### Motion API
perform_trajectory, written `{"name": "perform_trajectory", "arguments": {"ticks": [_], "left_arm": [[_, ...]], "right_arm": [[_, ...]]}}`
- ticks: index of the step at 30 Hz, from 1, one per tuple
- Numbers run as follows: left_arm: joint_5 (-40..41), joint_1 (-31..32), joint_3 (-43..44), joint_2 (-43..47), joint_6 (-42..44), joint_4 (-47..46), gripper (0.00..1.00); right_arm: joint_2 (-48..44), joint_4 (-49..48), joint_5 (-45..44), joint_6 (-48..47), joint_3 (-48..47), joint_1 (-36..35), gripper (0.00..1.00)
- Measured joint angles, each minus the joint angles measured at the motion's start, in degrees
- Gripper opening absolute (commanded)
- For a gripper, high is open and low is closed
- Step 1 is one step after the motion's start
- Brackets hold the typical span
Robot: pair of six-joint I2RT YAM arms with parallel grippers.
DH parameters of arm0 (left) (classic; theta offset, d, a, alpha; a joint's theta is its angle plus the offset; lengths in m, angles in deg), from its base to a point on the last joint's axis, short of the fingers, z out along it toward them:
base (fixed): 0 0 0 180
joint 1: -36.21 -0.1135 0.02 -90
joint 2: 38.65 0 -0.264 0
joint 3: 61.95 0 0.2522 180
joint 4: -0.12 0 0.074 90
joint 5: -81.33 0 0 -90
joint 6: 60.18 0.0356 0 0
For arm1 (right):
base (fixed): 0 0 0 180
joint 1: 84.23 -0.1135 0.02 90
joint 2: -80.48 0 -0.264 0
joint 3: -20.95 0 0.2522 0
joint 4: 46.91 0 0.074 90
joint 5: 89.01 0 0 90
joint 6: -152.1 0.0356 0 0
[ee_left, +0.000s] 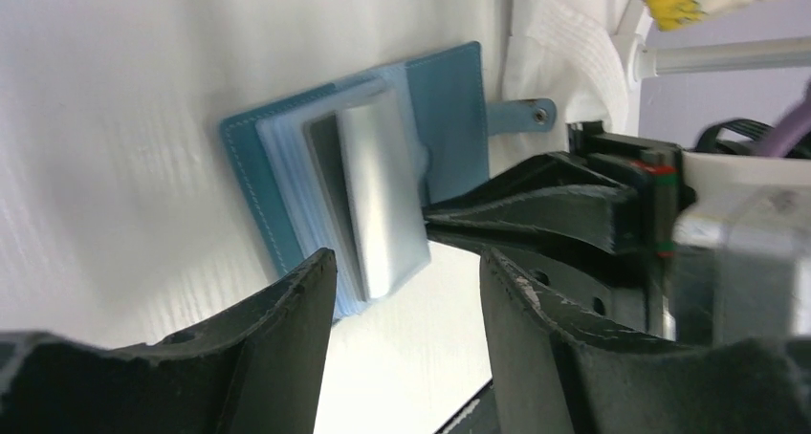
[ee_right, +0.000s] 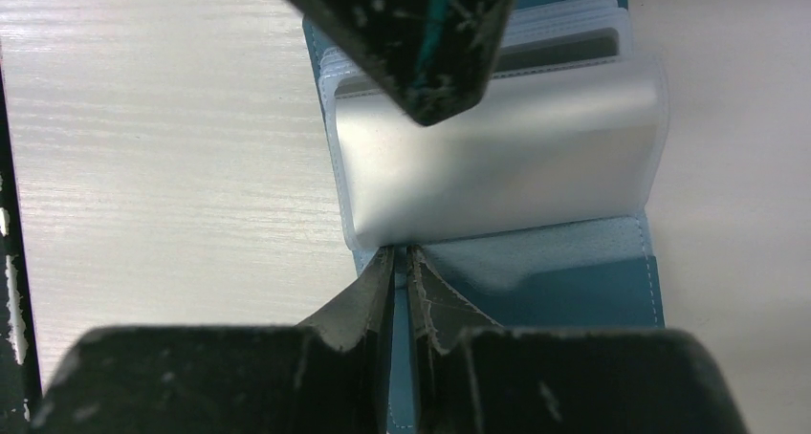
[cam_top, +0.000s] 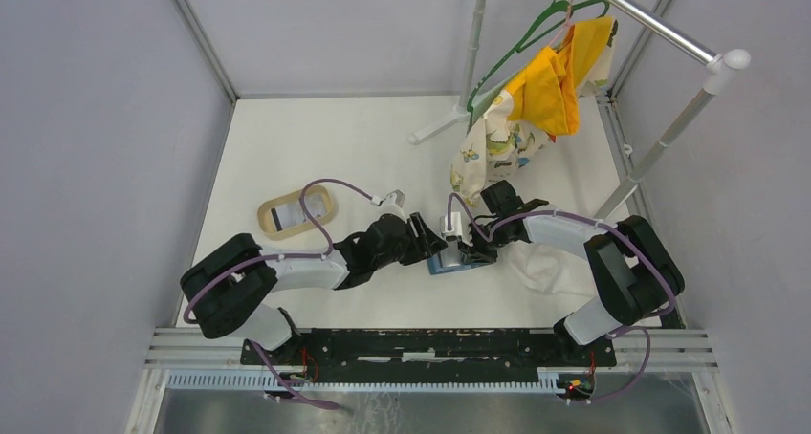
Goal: Put the credit cards into the card holder
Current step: Open the card holder at the center of the board.
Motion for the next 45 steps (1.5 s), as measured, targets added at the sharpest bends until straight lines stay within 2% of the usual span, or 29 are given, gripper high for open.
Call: {"name": "perform_trajectory", "arguments": {"ticks": [7,12,28,34,38,45], "left_arm": [[-4.37,-2.12,-0.76,-5.29,-0.07,-5.27,0.56],[-6.86,-2.12,-0.94,-7.23,-0.11,-7.98,0.55],[-7.04,-2.14,0.17,-9.57,-0.09,-6.19,0.56],[-7.39,-2.19,0.57,-10.01,-0.09,-6.32,0.49],[-7.34,-2.16,0.57,-10.01,-0.07,-6.25,0.37],[-7.34,-2.1,0.59,-10.01,0.02,-5.84,0.36]], "right_arm": [[0.11,0.02,0.0,0.2,-0.09,-0.09,0.14],[0.13,0.07,-0.02,0.2,-0.13,-0.09,0.13],[0.15,0.09,-0.28,0.17,-0.17,-0.33,0.13],[0.22,0.15,-0.44,0.17,-0.28,-0.42,0.13],[0.33,0.28,-0.48,0.17,-0.39,-0.46,0.13],[0.37,0.42,-0.52,0.17,-0.5,-0.52,0.13]]}}
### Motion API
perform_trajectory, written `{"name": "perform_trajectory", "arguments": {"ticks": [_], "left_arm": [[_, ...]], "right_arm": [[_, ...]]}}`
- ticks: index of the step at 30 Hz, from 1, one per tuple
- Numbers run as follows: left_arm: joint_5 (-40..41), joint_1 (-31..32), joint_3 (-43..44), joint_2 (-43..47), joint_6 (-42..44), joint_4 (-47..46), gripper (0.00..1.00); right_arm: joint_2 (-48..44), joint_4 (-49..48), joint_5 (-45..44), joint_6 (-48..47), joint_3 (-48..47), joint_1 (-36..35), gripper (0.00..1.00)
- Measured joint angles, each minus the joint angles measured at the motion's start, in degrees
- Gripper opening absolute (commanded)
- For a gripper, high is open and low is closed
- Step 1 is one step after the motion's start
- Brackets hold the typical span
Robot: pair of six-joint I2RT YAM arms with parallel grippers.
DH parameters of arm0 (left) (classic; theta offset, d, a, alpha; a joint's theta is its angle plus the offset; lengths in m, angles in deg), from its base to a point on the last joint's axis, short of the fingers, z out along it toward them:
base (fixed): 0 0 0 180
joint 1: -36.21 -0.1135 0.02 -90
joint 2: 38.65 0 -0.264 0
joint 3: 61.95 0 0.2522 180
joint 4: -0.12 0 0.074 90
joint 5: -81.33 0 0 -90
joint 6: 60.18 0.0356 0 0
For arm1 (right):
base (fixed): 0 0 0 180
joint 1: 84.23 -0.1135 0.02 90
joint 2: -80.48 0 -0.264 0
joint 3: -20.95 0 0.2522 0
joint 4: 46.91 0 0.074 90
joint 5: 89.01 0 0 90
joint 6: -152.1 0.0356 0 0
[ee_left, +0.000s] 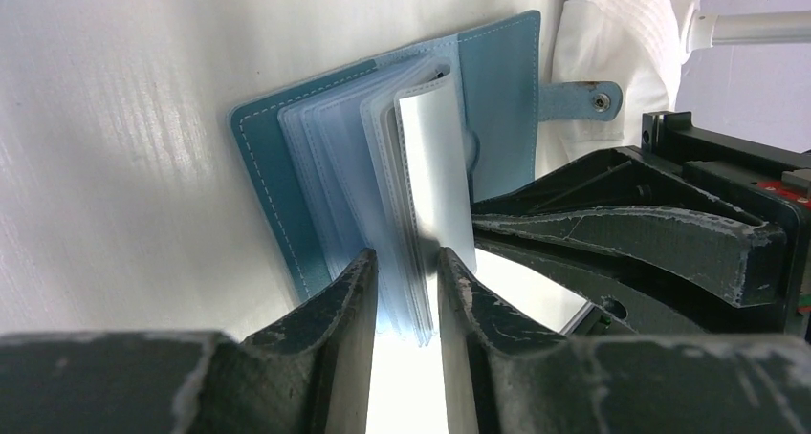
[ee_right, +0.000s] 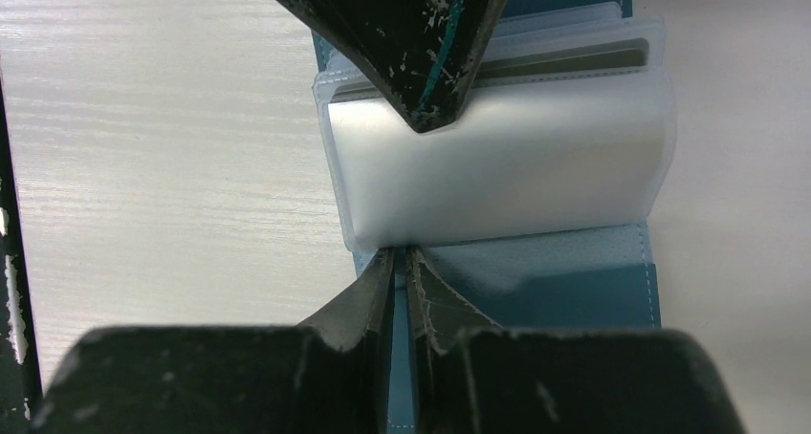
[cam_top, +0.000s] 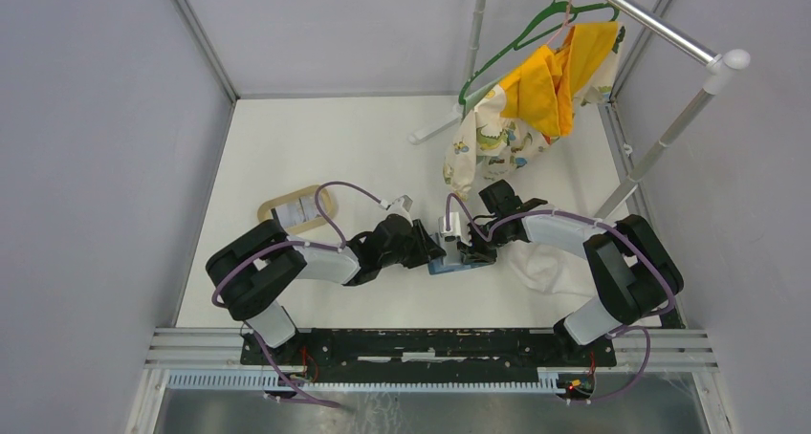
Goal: Put the credit cards into the card holder
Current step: Open the card holder at the center of the board.
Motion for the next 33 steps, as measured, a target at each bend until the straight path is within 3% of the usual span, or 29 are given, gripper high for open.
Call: {"name": "perform_trajectory", "arguments": {"ticks": [33], "left_arm": [[-2.91,1.57,3.04,2.84,2.56,-1.2,0.34]], "right_arm": [[0.13,1.66,-0.22,0.0,-0.83,0.0,0.19]]}}
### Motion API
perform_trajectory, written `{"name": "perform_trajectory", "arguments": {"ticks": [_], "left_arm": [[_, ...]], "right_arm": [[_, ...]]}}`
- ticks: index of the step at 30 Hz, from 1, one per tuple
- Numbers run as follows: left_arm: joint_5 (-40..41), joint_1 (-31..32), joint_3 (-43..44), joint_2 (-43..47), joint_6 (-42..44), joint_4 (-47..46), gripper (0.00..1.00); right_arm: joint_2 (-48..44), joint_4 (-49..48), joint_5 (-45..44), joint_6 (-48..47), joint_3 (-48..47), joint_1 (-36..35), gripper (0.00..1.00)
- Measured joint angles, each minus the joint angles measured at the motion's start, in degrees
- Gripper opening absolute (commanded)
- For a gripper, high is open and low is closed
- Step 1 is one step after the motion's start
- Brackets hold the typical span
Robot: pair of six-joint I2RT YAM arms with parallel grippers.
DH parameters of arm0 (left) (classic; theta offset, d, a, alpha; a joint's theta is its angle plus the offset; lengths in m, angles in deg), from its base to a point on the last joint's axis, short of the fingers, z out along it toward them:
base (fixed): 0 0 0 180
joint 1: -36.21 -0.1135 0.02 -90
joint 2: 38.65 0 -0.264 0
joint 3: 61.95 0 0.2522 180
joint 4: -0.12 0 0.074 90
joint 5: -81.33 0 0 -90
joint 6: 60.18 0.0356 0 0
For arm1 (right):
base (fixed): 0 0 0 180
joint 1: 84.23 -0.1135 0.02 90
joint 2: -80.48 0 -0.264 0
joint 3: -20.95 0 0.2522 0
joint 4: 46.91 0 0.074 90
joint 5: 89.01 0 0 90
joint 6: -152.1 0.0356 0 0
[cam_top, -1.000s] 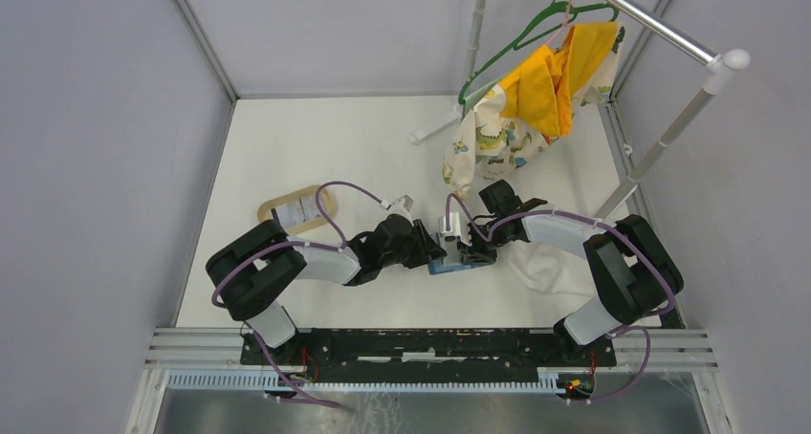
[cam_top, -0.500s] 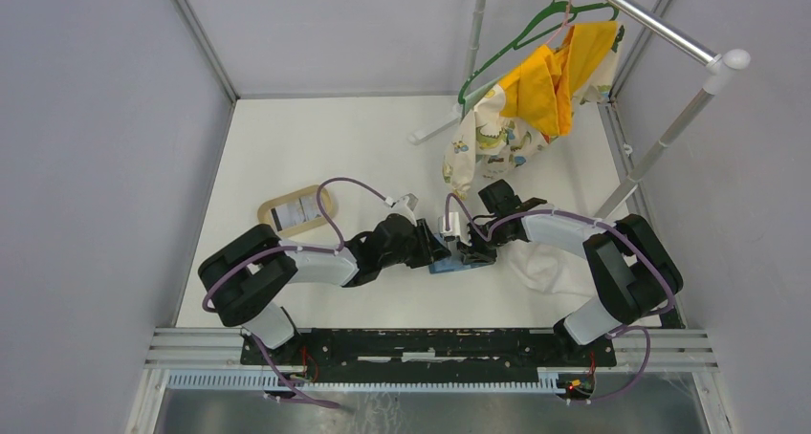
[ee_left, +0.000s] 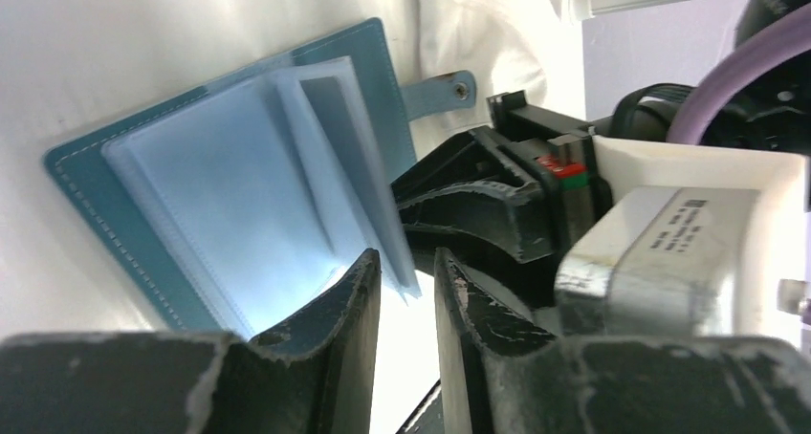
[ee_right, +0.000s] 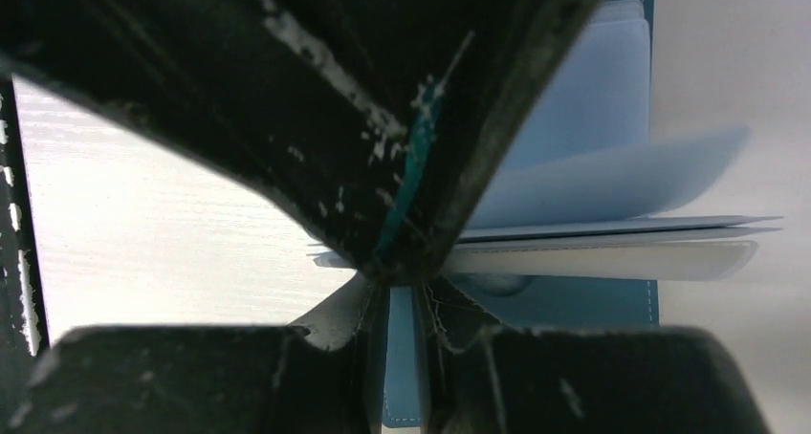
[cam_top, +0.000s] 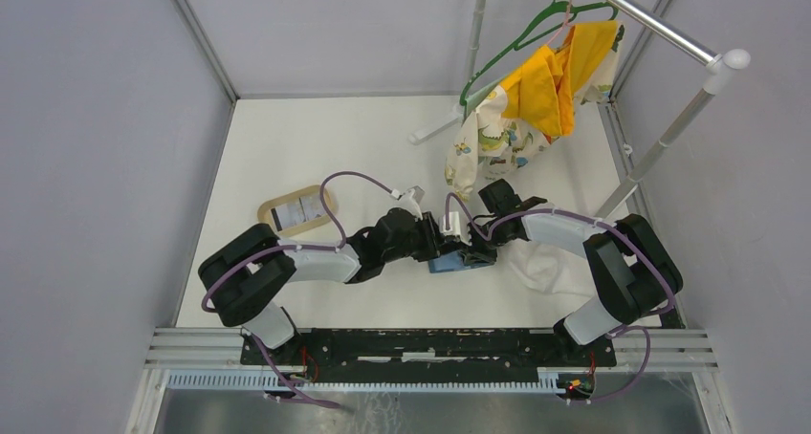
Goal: Put the credit cards into the card holder
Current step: Open the card holder at the center of the board.
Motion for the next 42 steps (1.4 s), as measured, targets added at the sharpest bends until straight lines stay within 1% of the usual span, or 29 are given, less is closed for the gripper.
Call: {"name": "perform_trajectory", "arguments": {"ticks": [7,14,15,17,18,22,25,33,42], "left_arm": [[-1.01,0.02,1.14,-1.46,0.17,-0.68,0.32],[-1.09,0.09,2.01,-3.41,0.31,-0.72,0.18],[-1.09,0.09,2.21,-3.65,0.33,-0.7,0.15],[-1.07,0.09,2.62,-3.96,0.48,-0.55,0.05],[-1.05,0.09,2.91,-4.2,0.87,-0.46,0.02],[-0.94,0.09,4.33,-5.46,1.9,0.0,0.02],[-0.63,0.09,4.59,-6.08,2.89,0.87,0.02],[0.81,0.09,4.44,-6.25,4.7,3.1,0.02],[2.03,0.09,3.5,-3.78,6.38,6.38,0.02]], "right_arm": [[0.0,0.72,0.28,0.0,-0.37,0.48,0.21],[0.0,1.97,0.68,-0.02,-1.09,1.64,0.23],[0.0,2.14,0.76,0.0,-1.2,1.86,0.23],[0.0,2.49,0.92,-0.02,-1.38,2.25,0.26],[0.0,2.71,0.96,-0.09,-1.53,2.43,0.28],[-0.17,3.54,1.03,-0.33,-2.08,3.54,0.34],[-0.9,4.02,0.92,-0.66,-2.29,5.01,0.35],[-5.09,4.13,-0.57,-0.68,-2.64,8.72,0.36],[-8.57,3.61,-1.2,-0.61,-2.69,9.86,0.35]]}}
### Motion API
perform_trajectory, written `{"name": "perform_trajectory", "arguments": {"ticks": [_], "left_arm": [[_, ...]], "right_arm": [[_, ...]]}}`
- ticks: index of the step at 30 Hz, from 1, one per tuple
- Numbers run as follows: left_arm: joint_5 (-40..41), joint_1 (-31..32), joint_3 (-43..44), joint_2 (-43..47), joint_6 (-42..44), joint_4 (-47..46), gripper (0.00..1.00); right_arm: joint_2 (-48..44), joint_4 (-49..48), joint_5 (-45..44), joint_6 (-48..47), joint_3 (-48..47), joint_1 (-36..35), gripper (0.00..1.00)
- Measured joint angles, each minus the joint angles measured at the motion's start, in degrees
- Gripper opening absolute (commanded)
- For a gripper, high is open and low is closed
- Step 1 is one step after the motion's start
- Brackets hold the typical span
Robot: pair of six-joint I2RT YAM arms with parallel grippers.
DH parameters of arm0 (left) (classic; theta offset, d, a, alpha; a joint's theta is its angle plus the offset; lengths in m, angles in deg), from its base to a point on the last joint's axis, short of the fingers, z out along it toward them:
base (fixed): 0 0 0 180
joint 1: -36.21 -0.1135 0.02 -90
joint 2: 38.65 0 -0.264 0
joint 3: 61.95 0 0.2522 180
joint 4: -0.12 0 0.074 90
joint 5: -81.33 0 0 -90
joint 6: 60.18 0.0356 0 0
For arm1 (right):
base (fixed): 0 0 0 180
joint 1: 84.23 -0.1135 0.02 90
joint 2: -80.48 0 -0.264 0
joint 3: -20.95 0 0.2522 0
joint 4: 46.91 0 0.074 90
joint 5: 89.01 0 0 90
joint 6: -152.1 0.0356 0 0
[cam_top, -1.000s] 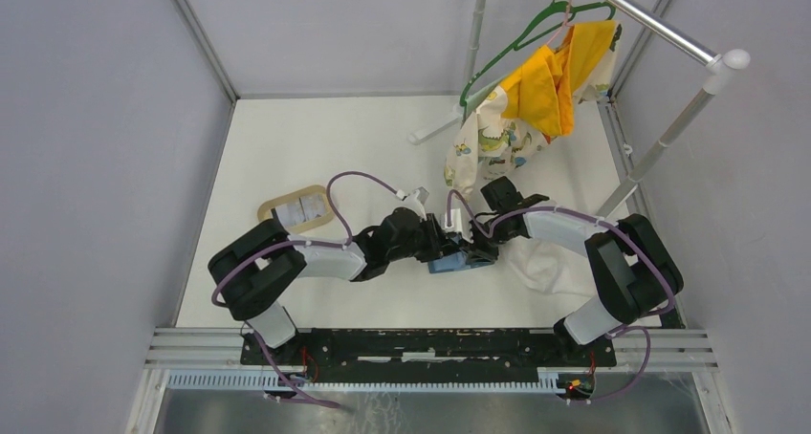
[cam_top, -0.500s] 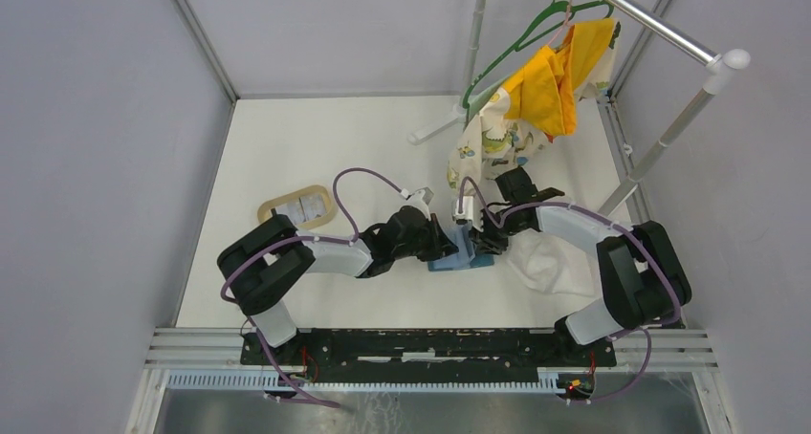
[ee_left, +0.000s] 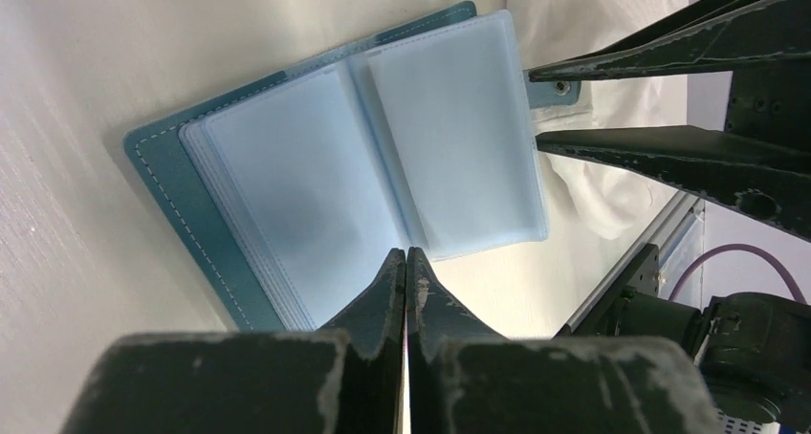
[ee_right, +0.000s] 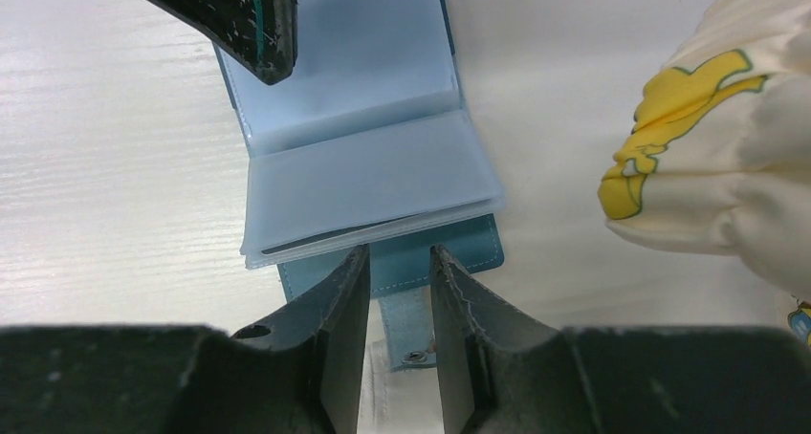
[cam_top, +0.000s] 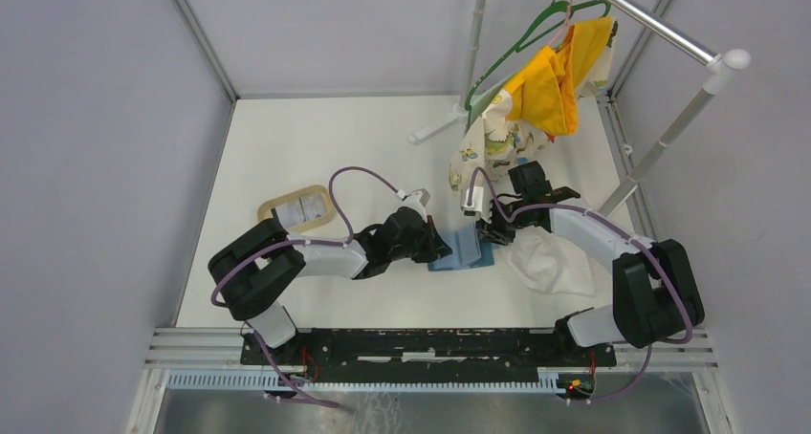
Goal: Put the credit cards into the card holder
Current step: Open the card holder at the center of the board.
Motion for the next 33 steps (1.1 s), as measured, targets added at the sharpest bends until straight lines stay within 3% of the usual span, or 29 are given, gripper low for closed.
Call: {"name": "perform_trajectory", "arguments": {"ticks": [15,21,29,33], "left_arm": [[1.53,0.66,-1.2,4.15,2.14,1.05,0.02],[1.55,0.94,-1.2,4.15,2.36,1.11,0.02],[1.46,1.6,1.31,0.79,3.26,1.31,0.07],[1.46,1.62,3.69,-2.67,3.63,1.29,0.16]], "right_arm": [[-2.99,0.04,0.2,0.07,0.0,0.79,0.31],[-0.02,1.53,-0.11,0.0,-1.11,0.79,0.32],[5.25,1.73,-1.75,2.97,-1.81,0.87,0.35],[7.41,1.6,-2.86,4.81,-2.05,1.2,0.35]]}}
